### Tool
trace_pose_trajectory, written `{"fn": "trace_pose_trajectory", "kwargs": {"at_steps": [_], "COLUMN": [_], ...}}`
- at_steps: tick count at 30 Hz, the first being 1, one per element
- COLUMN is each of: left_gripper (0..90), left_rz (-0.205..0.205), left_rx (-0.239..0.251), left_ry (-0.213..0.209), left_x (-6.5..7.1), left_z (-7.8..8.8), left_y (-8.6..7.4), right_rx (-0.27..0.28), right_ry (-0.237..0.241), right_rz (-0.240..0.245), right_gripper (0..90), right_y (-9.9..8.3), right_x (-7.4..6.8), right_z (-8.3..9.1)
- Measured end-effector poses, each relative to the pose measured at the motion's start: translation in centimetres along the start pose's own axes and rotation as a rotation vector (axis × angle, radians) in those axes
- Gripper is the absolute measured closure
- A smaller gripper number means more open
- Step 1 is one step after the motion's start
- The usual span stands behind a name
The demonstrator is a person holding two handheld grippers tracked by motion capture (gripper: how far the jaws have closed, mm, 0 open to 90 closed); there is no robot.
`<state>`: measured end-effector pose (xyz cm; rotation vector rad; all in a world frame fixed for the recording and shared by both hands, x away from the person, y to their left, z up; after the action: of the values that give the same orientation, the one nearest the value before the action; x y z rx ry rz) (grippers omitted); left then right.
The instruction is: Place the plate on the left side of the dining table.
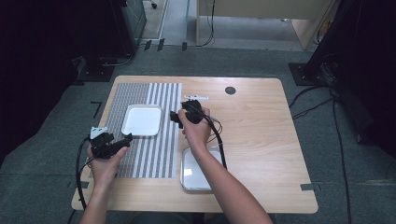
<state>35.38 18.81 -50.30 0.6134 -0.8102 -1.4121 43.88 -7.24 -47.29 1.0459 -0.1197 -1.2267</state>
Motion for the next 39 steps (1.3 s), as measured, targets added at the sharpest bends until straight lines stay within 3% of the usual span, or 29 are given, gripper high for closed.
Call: {"fn": "trace_pose_trajectory", "kwargs": {"at_steps": [3, 9, 19, 28, 39], "left_gripper": [18.0, 18.0, 18.0, 18.0, 18.0], "left_rz": [-0.013, -0.012, 0.012, -0.015, -0.016], "left_rx": [-0.006, -0.012, -0.008, -0.005, -0.017], "left_ry": [-0.005, 0.006, 0.039, 0.049, 0.058], "left_x": [0.3, -0.2, -2.2, -2.9, -3.7], "left_z": [0.4, 0.9, 2.2, 3.3, 3.8], "left_y": [-0.6, -1.7, -3.2, -4.2, -4.9], "right_rx": [0.029, 0.041, 0.057, 0.079, 0.103], "right_ry": [0.037, 0.031, 0.030, 0.008, -0.015], "right_rz": [0.019, 0.075, 0.074, 0.079, 0.083], "right_gripper": [25.0, 24.9, 24.9, 24.3, 23.5], "right_y": [0.0, -0.3, -1.5, -2.5, -3.9], "right_x": [0.1, 0.7, 2.8, 4.5, 6.3], "right_z": [1.0, 2.6, 5.4, 8.2, 11.3]}}
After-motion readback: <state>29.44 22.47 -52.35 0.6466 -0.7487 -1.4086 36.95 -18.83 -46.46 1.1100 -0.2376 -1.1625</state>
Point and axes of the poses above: each handheld gripper's, and its own axes: z roughly backward along the jaws, y roughly out of its top, x roughly to its right, the point moved 5 cm from there along -z, roughly forward along the jaws, and after that the axes turned 9 degrees about y, right-handed, at the moved point
